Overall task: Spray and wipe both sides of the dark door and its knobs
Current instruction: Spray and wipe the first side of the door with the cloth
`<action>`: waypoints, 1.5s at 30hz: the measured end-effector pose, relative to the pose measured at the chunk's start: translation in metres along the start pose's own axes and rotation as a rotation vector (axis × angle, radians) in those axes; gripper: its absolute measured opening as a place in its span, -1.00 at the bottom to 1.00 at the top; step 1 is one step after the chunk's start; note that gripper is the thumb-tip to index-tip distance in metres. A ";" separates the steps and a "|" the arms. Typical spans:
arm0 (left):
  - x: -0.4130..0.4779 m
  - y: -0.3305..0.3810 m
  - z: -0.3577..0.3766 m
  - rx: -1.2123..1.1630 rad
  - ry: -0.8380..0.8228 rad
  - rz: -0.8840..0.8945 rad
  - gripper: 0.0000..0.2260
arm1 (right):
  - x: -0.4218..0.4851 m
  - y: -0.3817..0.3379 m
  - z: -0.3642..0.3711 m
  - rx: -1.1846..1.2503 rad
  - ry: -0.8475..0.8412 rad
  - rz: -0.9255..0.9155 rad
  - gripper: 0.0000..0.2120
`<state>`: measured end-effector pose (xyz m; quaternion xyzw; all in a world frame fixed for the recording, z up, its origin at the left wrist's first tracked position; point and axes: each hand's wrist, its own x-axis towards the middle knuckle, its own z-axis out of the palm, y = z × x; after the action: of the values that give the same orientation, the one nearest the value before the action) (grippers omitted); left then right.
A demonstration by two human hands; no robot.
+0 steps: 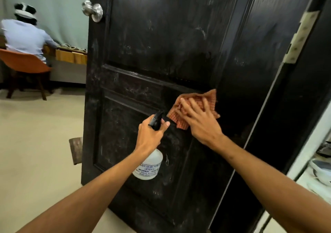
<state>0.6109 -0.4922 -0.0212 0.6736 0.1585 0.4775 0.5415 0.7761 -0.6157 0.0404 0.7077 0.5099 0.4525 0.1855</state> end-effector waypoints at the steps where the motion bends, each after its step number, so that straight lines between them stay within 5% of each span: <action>1: 0.001 0.000 -0.004 -0.001 -0.002 -0.006 -0.82 | 0.004 0.003 -0.007 0.022 0.030 0.008 -0.21; 5: 0.024 -0.006 -0.019 -0.006 -0.008 -0.002 -0.81 | 0.028 0.022 -0.030 0.064 0.110 0.334 -0.29; 10: 0.062 -0.035 -0.047 0.026 0.035 -0.030 -0.82 | 0.060 -0.029 0.004 -0.030 0.074 -0.101 -0.31; 14: 0.094 -0.055 -0.065 0.019 0.049 -0.022 -0.82 | 0.104 -0.024 -0.012 0.041 0.232 0.249 -0.35; 18: 0.126 -0.074 -0.081 0.036 0.081 -0.011 -0.83 | 0.130 -0.081 0.020 -0.004 0.132 -0.089 -0.34; 23: 0.158 -0.084 -0.111 0.079 0.106 -0.029 -0.86 | 0.180 -0.070 -0.001 0.131 0.207 0.210 -0.36; 27: 0.189 -0.085 -0.147 0.124 0.137 0.000 -0.87 | 0.209 -0.120 0.019 0.136 0.140 -0.087 -0.39; 32: 0.231 -0.084 -0.193 0.226 0.168 0.060 -0.89 | 0.301 -0.130 0.006 0.261 0.229 0.102 -0.36; 36: 0.256 -0.093 -0.225 0.270 0.150 0.087 -0.88 | 0.333 -0.172 0.036 0.361 0.149 -0.091 -0.47; 40: 0.276 -0.099 -0.250 0.282 0.171 0.051 -0.89 | 0.394 -0.170 0.026 0.473 0.198 0.113 -0.48; 45: 0.276 -0.112 -0.271 0.340 0.198 -0.025 -0.87 | 0.409 -0.212 0.041 0.489 0.151 -0.114 -0.58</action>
<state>0.5602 -0.0928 -0.0012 0.7031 0.2977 0.5010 0.4075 0.7212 -0.1560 0.0502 0.6661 0.6554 0.3560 -0.0045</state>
